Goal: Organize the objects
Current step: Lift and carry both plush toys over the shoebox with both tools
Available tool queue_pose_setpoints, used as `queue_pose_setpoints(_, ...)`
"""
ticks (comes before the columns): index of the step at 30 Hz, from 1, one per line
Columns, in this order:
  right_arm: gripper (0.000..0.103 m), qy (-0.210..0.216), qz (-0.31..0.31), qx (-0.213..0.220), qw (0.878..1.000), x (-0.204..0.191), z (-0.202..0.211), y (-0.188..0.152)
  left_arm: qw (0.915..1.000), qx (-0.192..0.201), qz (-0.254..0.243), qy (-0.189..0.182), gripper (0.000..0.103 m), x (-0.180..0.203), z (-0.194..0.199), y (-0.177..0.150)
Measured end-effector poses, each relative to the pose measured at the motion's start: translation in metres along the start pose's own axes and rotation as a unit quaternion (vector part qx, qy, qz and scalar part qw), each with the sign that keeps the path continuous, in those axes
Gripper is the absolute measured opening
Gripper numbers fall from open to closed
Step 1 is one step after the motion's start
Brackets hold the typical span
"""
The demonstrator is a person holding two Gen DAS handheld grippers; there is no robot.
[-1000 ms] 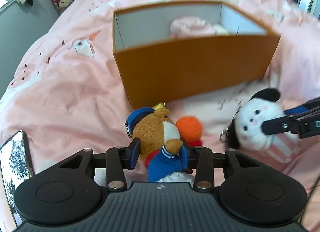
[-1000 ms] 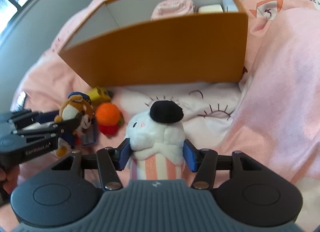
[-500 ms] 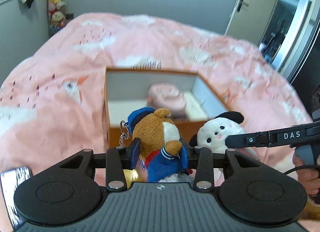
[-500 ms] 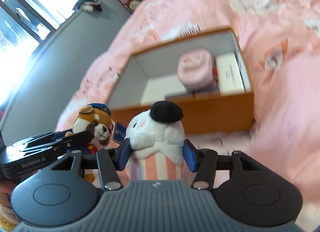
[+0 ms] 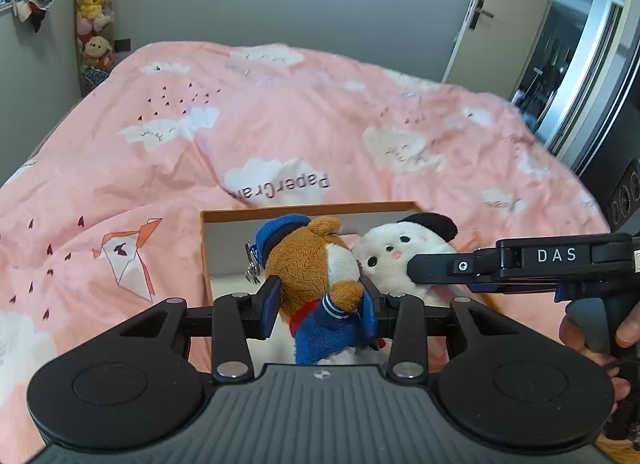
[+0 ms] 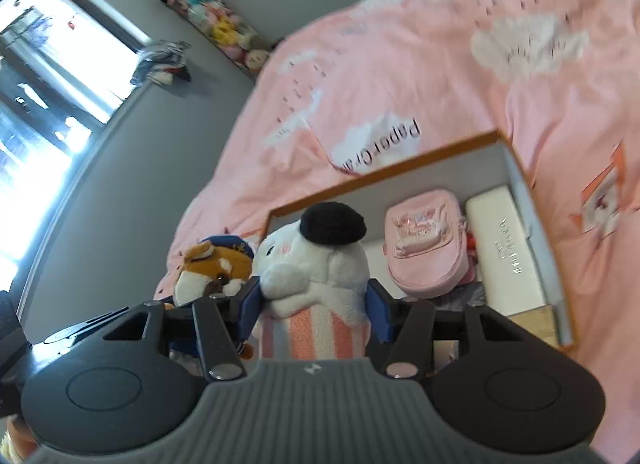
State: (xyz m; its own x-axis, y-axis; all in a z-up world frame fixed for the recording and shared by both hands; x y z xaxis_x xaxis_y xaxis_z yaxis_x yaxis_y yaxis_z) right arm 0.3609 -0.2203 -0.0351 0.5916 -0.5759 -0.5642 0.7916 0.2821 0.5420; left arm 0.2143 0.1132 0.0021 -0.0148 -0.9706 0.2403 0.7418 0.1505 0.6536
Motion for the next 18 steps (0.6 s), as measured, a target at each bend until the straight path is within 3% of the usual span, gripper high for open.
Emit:
queue_pose_setpoints(10,0.057,-0.026,-0.054,-0.045,0.997,0.031,-0.092,0.020,0.9980,-0.059,0.004,0.023,0.046,-0.035,-0.076,0.009)
queue_pose_setpoints(18,0.057,-0.028,-0.056,-0.060,0.996,0.040,-0.126,0.026,0.9938,-0.093,-0.032,0.052,0.048,-0.042,-0.105,0.017)
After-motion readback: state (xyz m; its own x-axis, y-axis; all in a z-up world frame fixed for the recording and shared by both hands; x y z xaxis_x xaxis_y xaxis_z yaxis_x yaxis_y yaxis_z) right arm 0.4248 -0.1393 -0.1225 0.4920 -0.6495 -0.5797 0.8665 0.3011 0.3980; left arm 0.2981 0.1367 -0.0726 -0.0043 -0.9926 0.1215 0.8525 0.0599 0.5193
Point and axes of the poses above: each gripper's, at about its wrist camera, not at the fingertips, and z roughly against the way its jaws point, x to its right, y to its top, the point moved 6 cm from there along -z, roughly the way its jaws point, and after that the axes turned 6 degrees about z, right-handed, at the moved point
